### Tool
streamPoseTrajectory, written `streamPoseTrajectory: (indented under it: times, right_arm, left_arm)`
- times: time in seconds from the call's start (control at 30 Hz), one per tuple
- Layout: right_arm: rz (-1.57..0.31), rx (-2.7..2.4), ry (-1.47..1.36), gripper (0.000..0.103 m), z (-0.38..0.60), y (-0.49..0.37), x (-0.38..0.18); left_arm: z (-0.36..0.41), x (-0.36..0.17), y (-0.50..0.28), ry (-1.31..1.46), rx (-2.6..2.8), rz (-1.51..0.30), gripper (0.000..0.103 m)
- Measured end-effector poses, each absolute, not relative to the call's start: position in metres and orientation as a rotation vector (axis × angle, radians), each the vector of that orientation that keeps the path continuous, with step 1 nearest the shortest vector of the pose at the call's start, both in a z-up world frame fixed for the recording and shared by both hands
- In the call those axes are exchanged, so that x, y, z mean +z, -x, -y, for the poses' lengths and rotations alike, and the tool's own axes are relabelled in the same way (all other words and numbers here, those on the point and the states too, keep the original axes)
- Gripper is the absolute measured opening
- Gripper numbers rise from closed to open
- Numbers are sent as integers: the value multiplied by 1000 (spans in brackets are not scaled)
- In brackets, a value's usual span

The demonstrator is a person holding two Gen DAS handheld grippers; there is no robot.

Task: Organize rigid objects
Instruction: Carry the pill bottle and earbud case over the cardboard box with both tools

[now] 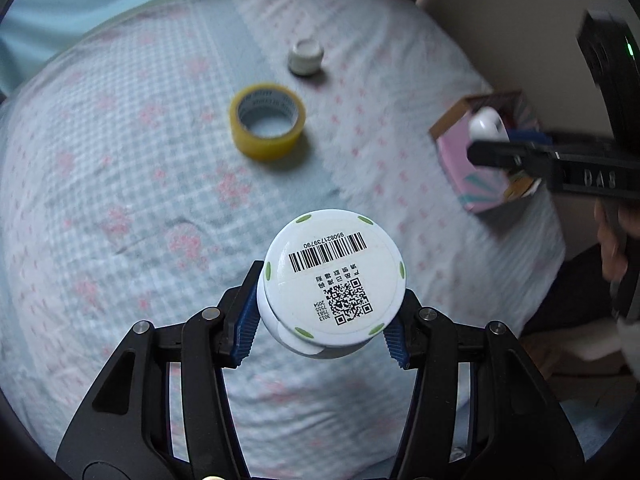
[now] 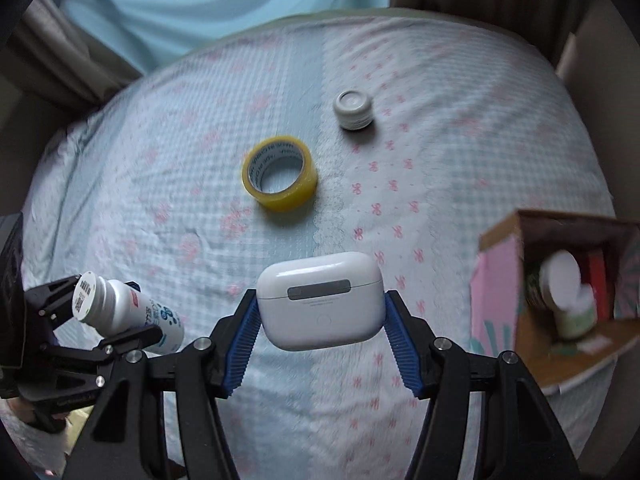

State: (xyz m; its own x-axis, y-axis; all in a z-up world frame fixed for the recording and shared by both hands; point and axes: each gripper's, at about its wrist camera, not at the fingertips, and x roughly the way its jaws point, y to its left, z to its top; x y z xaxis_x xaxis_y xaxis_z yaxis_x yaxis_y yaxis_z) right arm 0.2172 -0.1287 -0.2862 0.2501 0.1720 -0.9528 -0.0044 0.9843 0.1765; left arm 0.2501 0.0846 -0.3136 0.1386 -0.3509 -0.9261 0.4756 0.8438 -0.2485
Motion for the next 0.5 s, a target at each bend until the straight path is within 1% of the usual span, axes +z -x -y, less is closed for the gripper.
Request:
streamPoseTrajectory:
  times: [0.27,0.5]
  right_arm:
    - [-1244,67,-192,57,166,-188,-230]
    - [-1194,48,-224,57,218,-167,-203]
  left_arm:
    - [-49,-255,-238,-80,-626,-1198,49]
    - [6,-221,-226,-65,-639,-1134,49]
